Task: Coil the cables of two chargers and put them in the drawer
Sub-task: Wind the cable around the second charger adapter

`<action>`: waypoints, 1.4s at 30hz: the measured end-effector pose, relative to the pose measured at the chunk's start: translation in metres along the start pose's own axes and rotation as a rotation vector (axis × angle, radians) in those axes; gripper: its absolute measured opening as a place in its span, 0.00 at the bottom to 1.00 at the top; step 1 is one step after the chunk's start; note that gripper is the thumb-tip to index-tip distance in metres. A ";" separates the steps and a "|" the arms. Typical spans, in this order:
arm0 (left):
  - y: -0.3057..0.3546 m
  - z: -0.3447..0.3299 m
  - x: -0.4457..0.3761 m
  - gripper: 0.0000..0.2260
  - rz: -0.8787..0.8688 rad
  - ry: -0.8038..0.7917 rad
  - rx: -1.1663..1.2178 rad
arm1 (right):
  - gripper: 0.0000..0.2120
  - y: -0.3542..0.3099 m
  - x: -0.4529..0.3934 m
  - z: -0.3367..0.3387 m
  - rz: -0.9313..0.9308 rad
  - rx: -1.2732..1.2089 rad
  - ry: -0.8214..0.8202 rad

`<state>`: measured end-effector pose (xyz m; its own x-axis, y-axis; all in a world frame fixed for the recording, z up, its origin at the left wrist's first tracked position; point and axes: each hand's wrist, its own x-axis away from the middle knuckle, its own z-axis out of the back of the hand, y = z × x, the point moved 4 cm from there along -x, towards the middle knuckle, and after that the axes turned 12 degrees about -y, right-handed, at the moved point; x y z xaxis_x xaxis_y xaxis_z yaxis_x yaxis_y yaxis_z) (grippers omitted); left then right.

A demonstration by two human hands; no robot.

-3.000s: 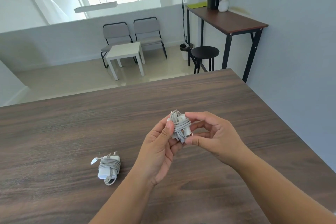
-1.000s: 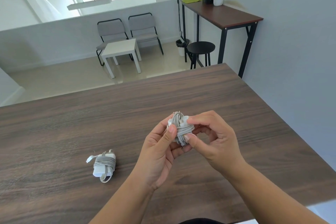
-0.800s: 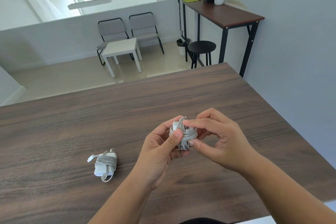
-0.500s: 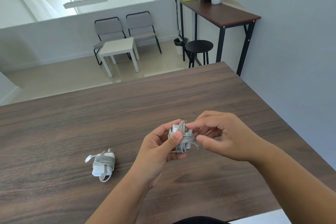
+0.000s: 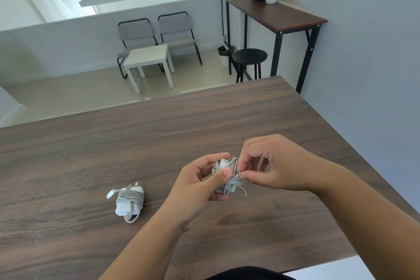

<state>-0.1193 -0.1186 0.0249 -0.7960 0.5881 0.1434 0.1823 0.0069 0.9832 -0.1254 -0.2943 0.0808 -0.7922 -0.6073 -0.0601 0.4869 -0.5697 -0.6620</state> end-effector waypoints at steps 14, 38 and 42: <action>0.012 0.006 -0.007 0.13 -0.020 0.062 -0.101 | 0.03 -0.002 -0.008 -0.004 0.012 0.117 0.015; 0.022 0.015 -0.004 0.16 0.101 0.096 -0.064 | 0.05 -0.001 -0.011 -0.013 0.044 0.006 0.216; 0.022 0.011 -0.003 0.14 0.114 0.081 -0.070 | 0.04 0.011 -0.012 -0.012 -0.061 -0.210 0.193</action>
<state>-0.1062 -0.1116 0.0451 -0.8171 0.5143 0.2603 0.2354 -0.1145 0.9651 -0.1155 -0.2867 0.0655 -0.8829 -0.4471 -0.1432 0.3653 -0.4628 -0.8077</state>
